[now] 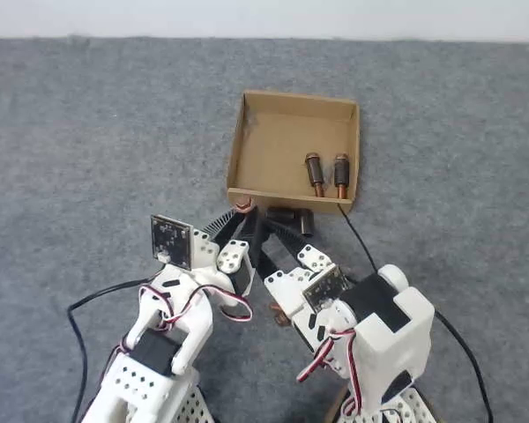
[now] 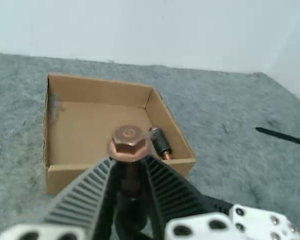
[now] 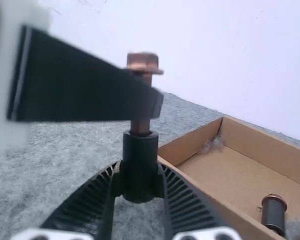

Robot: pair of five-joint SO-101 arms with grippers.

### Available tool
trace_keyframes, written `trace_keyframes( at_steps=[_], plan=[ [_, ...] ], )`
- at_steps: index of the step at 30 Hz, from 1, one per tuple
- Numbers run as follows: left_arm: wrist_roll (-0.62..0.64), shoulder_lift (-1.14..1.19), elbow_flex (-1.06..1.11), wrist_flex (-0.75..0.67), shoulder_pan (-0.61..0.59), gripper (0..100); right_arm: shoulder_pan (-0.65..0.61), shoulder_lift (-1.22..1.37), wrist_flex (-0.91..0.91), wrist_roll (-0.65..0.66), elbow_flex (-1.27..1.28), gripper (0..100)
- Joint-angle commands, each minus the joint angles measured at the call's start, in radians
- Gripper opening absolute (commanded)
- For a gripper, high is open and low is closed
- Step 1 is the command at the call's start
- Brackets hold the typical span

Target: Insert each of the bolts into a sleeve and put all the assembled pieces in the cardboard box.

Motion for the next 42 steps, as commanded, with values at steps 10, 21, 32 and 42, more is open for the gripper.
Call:
trace_keyframes(
  at_steps=[10,21,32,42],
  plan=[
    [-0.008,-0.026,-0.015,0.106,0.080,1,0.024,-0.059,-0.033,0.011,0.023,0.6],
    [-0.003,-0.026,-0.015,0.106,0.078,13,0.044,-0.059,-0.033,0.011,0.023,0.6],
    [-0.003,-0.026,-0.015,0.107,0.078,16,0.044,-0.059,-0.033,0.011,0.021,0.6],
    [-0.008,-0.026,-0.015,0.104,-0.011,16,0.045,-0.059,-0.033,0.011,0.021,0.6]
  ],
)
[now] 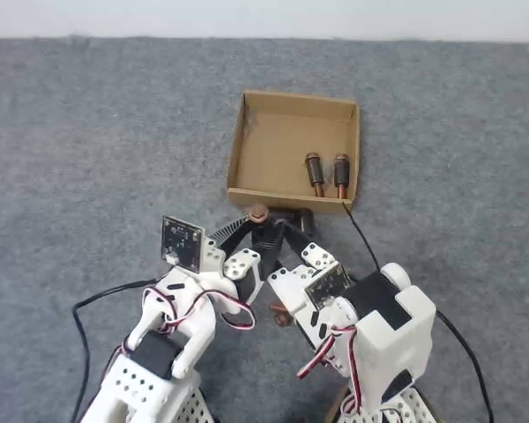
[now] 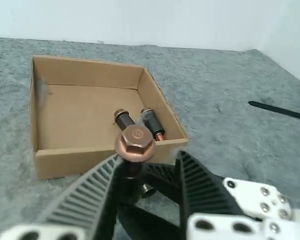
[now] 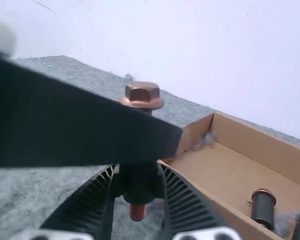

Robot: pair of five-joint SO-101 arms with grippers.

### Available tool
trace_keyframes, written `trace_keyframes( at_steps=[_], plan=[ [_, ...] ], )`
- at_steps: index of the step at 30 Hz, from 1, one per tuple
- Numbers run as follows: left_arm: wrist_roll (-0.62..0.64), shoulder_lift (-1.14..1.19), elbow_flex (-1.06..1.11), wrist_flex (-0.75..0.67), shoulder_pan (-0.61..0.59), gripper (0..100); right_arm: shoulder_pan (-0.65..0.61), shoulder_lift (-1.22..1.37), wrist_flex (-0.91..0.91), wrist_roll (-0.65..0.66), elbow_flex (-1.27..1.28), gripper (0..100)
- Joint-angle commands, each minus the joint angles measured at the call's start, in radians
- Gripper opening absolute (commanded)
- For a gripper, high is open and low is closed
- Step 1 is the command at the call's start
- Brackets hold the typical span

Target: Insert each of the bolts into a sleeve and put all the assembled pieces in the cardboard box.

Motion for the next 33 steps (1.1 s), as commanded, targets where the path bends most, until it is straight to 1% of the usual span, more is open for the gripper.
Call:
trace_keyframes(
  at_steps=[1,11,19,22,25,33],
  plan=[
    [-0.002,-0.008,-0.012,0.006,-0.064,16,0.022,-0.059,-0.033,0.009,0.021,0.6],
    [0.002,-0.009,-0.015,0.005,-0.061,16,0.022,-0.059,-0.033,0.009,0.021,0.6],
    [0.006,-0.009,-0.070,0.009,0.041,16,0.022,-0.050,-0.031,0.009,0.002,0.6],
    [0.032,-0.009,-0.079,0.009,0.035,16,0.022,-0.050,-0.031,0.009,0.002,0.6],
    [0.032,-0.009,-0.101,0.009,0.011,16,0.022,-0.050,-0.031,0.009,0.002,0.6],
    [0.032,-0.009,-0.130,0.009,-0.115,15,0.022,-0.050,-0.031,0.006,0.002,0.6]
  ],
)
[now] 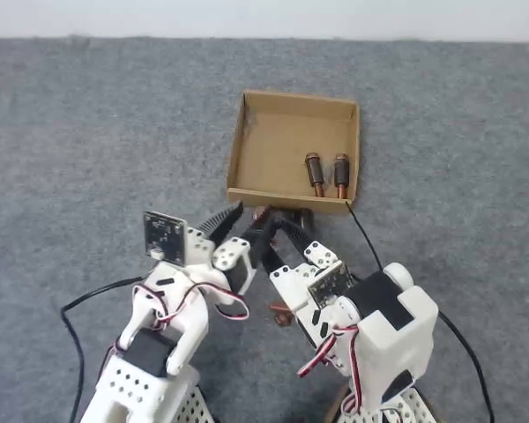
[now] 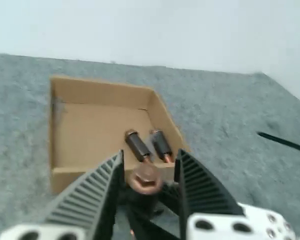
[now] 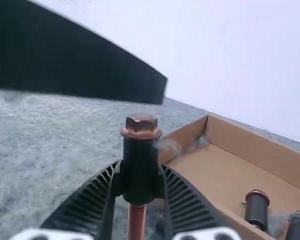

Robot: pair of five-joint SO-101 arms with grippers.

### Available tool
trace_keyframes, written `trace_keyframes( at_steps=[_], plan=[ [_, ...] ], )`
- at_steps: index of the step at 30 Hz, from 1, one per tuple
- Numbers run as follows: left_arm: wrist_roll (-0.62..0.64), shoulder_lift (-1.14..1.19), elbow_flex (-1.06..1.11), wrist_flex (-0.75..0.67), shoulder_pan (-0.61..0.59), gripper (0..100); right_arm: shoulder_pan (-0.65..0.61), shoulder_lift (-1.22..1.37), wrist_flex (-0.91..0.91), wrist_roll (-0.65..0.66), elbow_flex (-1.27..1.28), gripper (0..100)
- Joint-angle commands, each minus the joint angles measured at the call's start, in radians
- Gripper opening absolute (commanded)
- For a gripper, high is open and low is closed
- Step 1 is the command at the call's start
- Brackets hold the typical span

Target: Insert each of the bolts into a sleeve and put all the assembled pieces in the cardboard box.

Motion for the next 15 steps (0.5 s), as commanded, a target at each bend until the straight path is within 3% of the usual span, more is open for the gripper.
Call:
trace_keyframes(
  at_steps=[1,6,12,15],
  plan=[
    [0.014,-0.015,-0.058,0.005,-0.071,15,0.010,-0.045,-0.027,0.009,0.002,0.6],
    [0.008,-0.015,-0.070,0.041,-0.114,15,0.035,-0.045,-0.027,0.008,0.000,0.6],
    [-0.052,-0.015,-0.237,0.328,-0.110,15,0.036,-0.045,-0.027,0.008,0.000,0.6],
    [-0.054,-0.015,-0.249,0.371,-0.112,15,0.036,-0.045,-0.027,0.008,0.000,0.6]
  ],
)
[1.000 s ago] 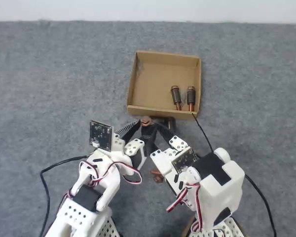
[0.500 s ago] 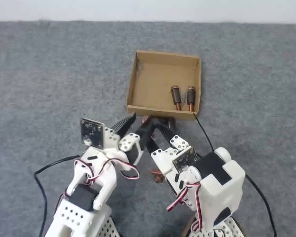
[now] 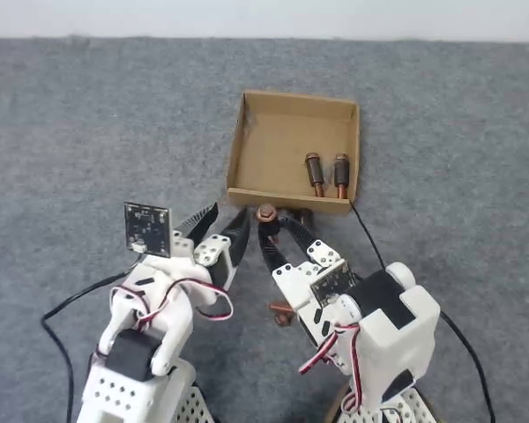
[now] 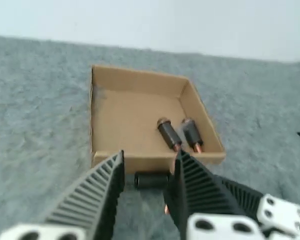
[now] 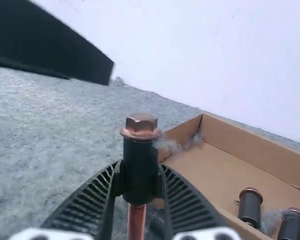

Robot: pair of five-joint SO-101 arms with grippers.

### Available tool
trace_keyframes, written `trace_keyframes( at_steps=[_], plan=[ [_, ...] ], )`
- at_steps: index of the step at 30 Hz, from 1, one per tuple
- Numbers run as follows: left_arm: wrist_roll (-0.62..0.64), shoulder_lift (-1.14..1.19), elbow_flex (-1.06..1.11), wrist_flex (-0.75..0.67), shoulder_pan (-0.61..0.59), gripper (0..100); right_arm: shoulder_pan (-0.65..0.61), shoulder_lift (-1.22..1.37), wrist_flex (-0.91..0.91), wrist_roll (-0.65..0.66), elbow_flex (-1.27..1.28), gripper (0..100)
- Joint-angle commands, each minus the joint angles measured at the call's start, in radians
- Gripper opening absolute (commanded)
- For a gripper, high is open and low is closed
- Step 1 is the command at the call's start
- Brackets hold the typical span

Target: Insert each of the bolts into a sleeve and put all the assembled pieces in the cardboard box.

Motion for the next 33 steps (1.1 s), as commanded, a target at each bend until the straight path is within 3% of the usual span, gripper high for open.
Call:
trace_keyframes(
  at_steps=[1,5,12,19,25,33],
  plan=[
    [-0.014,-0.015,-0.074,0.068,-0.008,15,0.015,-0.045,-0.027,0.008,0.000,0.6],
    [-0.015,-0.015,-0.058,0.064,-0.066,15,0.015,-0.045,-0.027,0.008,0.000,0.6],
    [-0.015,-0.015,0.016,0.060,-0.269,15,0.015,-0.048,-0.027,0.008,0.006,0.6],
    [-0.018,-0.015,0.125,0.028,-0.368,15,0.027,-0.053,-0.027,0.009,0.008,0.6],
    [-0.153,-0.015,0.229,-0.051,-0.479,15,0.088,-0.058,-0.030,0.011,-0.006,0.6],
    [-0.158,-0.015,0.231,-0.031,-0.491,15,0.203,-0.188,-0.028,0.014,-0.074,0.6]
  ],
)
